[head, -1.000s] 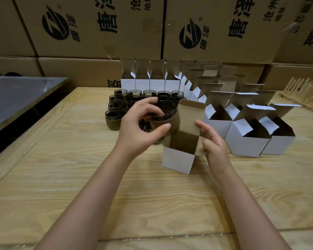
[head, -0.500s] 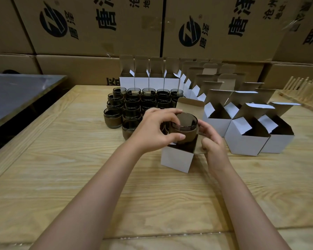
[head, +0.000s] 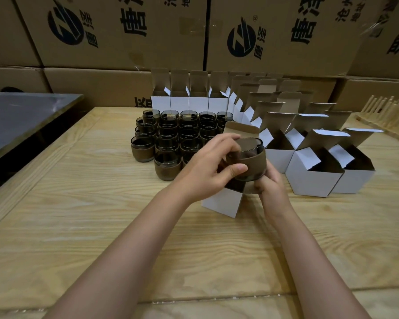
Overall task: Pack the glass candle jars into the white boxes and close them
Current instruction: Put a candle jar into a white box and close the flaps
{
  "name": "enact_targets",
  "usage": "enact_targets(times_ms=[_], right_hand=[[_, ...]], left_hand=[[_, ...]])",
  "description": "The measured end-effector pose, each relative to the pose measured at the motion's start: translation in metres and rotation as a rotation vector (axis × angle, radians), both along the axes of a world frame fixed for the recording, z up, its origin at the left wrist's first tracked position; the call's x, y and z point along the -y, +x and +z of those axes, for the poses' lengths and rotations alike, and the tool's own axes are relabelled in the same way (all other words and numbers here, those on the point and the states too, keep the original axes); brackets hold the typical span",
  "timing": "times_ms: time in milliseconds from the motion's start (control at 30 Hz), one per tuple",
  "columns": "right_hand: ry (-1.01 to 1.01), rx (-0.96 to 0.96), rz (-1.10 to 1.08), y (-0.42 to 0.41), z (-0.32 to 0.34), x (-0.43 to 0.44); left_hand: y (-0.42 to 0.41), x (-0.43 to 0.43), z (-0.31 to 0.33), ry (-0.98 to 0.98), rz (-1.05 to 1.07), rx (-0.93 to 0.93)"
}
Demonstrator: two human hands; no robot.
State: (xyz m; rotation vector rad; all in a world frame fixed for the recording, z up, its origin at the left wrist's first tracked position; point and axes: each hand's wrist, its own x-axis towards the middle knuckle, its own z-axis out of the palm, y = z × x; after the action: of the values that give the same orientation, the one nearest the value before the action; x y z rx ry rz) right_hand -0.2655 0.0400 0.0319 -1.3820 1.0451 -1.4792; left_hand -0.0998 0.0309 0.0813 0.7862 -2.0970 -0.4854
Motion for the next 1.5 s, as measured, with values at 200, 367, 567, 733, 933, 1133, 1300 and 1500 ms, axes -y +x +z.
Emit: enact_targets(times_ms=[200, 367, 567, 733, 933, 1133, 1300, 1500], right_hand=[[-0.001, -0.023, -0.020, 0.000, -0.001, 0.002], [0.017, -0.046, -0.025, -0.001, -0.001, 0.002], [0.037, -0.053, -0.021, 0.000, -0.001, 0.002], [0.039, -0.050, -0.028, 0.000, -0.001, 0.003], [0.038, -0.052, -0.020, 0.001, 0.000, 0.001], [0.046, -0.039, -0.024, 0.001, 0.001, 0.000], [0.052, -0.017, -0.048, 0.003, 0.002, 0.000], [0.044, 0.141, -0.003, 0.003, -0.001, 0.002]], left_hand=[[0.018, 0.009, -0.001, -0.083, 0.088, 0.263], [0.020, 0.011, -0.008, -0.086, 0.163, 0.296], [0.018, 0.012, -0.005, -0.157, 0.201, 0.455], [0.007, 0.012, 0.004, -0.233, 0.162, 0.668], [-0.006, 0.018, 0.018, -0.182, 0.110, 0.949], [-0.005, 0.014, 0.019, 0.003, 0.032, 0.817], [0.009, 0.006, -0.006, 0.135, 0.075, -0.069], [0.000, 0.010, -0.048, 0.637, 0.152, -0.583]])
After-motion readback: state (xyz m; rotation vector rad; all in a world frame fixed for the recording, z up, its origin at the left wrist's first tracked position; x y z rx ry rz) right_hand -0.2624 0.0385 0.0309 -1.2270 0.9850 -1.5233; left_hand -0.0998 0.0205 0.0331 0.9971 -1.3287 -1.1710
